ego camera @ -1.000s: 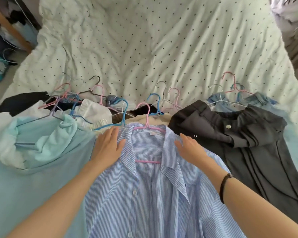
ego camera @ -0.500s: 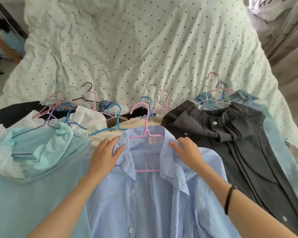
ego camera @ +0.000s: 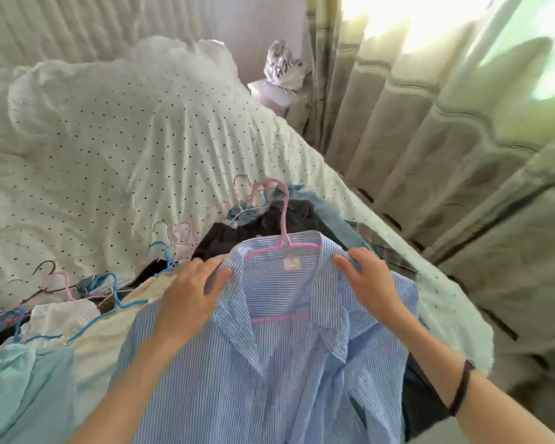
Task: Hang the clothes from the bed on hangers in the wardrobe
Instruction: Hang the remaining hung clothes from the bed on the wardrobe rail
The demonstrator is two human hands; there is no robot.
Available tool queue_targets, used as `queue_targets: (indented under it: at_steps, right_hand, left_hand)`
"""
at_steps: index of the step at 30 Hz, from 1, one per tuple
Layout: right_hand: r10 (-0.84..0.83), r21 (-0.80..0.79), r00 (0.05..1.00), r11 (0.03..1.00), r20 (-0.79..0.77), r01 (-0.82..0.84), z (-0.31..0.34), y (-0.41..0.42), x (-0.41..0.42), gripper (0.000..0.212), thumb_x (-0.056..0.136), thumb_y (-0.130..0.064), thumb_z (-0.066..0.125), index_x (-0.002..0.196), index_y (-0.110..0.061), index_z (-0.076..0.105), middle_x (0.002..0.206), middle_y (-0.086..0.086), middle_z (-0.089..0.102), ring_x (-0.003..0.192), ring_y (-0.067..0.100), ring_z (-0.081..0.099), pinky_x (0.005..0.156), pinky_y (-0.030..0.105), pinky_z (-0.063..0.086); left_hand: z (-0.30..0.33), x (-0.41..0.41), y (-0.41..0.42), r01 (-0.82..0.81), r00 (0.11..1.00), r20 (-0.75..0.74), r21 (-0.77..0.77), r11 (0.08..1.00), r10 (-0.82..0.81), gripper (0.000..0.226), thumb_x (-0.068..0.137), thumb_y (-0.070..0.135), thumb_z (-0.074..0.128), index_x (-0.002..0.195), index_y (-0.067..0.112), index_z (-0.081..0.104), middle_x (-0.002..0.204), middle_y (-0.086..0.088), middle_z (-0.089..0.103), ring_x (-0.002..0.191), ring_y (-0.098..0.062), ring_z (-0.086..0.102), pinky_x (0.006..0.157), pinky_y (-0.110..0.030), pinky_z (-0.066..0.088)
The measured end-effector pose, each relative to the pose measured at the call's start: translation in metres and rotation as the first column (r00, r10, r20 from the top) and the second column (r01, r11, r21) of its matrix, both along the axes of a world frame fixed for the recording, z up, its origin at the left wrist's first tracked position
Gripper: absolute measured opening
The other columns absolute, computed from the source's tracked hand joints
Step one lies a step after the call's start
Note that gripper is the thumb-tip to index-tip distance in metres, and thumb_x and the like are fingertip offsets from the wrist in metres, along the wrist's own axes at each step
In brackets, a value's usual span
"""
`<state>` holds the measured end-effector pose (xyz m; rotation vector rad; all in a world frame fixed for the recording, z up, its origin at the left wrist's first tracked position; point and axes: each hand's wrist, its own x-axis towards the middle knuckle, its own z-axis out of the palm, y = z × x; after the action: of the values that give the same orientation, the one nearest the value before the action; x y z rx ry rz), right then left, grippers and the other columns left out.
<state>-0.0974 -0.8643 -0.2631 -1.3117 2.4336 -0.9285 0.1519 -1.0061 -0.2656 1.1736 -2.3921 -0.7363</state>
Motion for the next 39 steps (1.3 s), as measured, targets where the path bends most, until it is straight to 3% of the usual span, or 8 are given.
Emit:
queue_targets:
  at_steps: [3,7,15,20,24,29,35,39]
  right_hand:
    - [-0.128,-0.085,0.992,0.988,-0.014,0.127,0.028,0.069,-0.028,0.041,0.091,-0.03,0.055,0.056,-0.024,0.033,0.059,-0.006,0.037,0.058,0.012,0.036,0.059,0.032,0.026]
    - [-0.316,-0.15,0.948,0.939,-0.032,0.308,0.05,0.172,-0.053,0.038,0.091,-0.026,0.056,0.06,-0.009,0.043,0.061,0.001,0.043,0.063,0.022,0.042,0.063,0.04,0.033]
    - [-0.657,-0.277,0.748,0.738,-0.087,0.616,0.095,0.391,-0.047,0.035,0.089,-0.033,0.055,0.067,-0.006,0.052,0.064,-0.003,0.049,0.062,0.011,0.045,0.056,0.025,0.034]
    - [-0.824,-0.318,0.506,0.566,-0.256,0.76,0.13,0.513,-0.027,0.03,0.087,-0.041,0.055,0.068,-0.018,0.05,0.066,-0.012,0.044,0.064,0.01,0.043,0.052,0.012,0.025]
    - [-0.901,-0.385,0.306,0.412,-0.309,0.826,0.145,0.593,-0.001,0.04,0.086,-0.051,0.053,0.075,-0.013,0.06,0.07,-0.011,0.046,0.066,0.011,0.045,0.053,0.011,0.024]
    - [-0.929,-0.42,0.097,0.252,-0.356,0.872,0.154,0.664,0.036,0.051,0.082,-0.062,0.045,0.083,-0.015,0.064,0.074,-0.008,0.054,0.067,0.014,0.054,0.053,0.018,0.031]
    - [-0.868,-0.462,-0.145,0.105,-0.475,0.881,0.156,0.719,0.075,0.065,0.086,-0.068,0.031,0.084,-0.013,0.067,0.076,-0.003,0.065,0.071,0.018,0.062,0.066,0.023,0.039]
    - [-0.758,-0.493,-0.324,-0.005,-0.565,0.87,0.156,0.751,0.101,0.065,0.088,-0.064,0.035,0.07,-0.011,0.067,0.075,0.001,0.057,0.074,0.015,0.05,0.071,0.024,0.035]
  left_hand:
    - [0.026,-0.045,0.036,0.163,0.983,-0.066,-0.114,0.98,-0.171,0.054,0.09,0.051,0.033,0.117,0.015,0.063,0.074,0.002,0.049,0.072,-0.015,0.052,0.061,-0.034,0.047]
    - [0.056,-0.104,0.102,0.33,0.921,-0.138,-0.226,0.917,-0.365,0.048,0.092,0.045,0.035,0.12,0.017,0.062,0.073,0.008,0.04,0.071,-0.014,0.049,0.063,-0.03,0.044]
    - [0.114,-0.201,0.256,0.622,0.698,-0.211,-0.295,0.725,-0.685,0.032,0.091,0.039,0.052,0.106,0.014,0.065,0.089,-0.001,0.062,0.078,-0.021,0.06,0.066,-0.037,0.051]
    - [0.139,-0.248,0.369,0.767,0.521,-0.258,-0.276,0.579,-0.814,0.004,0.087,0.018,0.063,0.09,0.017,0.06,0.082,0.014,0.057,0.075,-0.015,0.056,0.065,-0.031,0.041]
    - [0.156,-0.273,0.452,0.863,0.389,-0.305,-0.209,0.46,-0.869,0.007,0.087,0.012,0.062,0.086,0.012,0.055,0.075,0.006,0.058,0.074,-0.019,0.054,0.065,-0.029,0.035]
    - [0.163,-0.291,0.539,0.93,0.175,-0.359,-0.244,0.273,-0.917,0.017,0.086,0.005,0.062,0.103,0.005,0.067,0.088,0.004,0.061,0.087,-0.018,0.055,0.076,-0.019,0.034]
    - [0.168,-0.317,0.617,0.984,-0.051,-0.403,-0.175,0.023,-0.914,0.007,0.084,0.007,0.064,0.088,0.009,0.069,0.078,0.018,0.057,0.078,-0.023,0.054,0.077,-0.041,0.046]
    - [0.173,-0.329,0.66,0.973,-0.189,-0.421,-0.203,-0.11,-0.887,0.007,0.085,0.006,0.063,0.089,0.006,0.068,0.08,0.016,0.056,0.083,-0.023,0.051,0.076,-0.036,0.04]
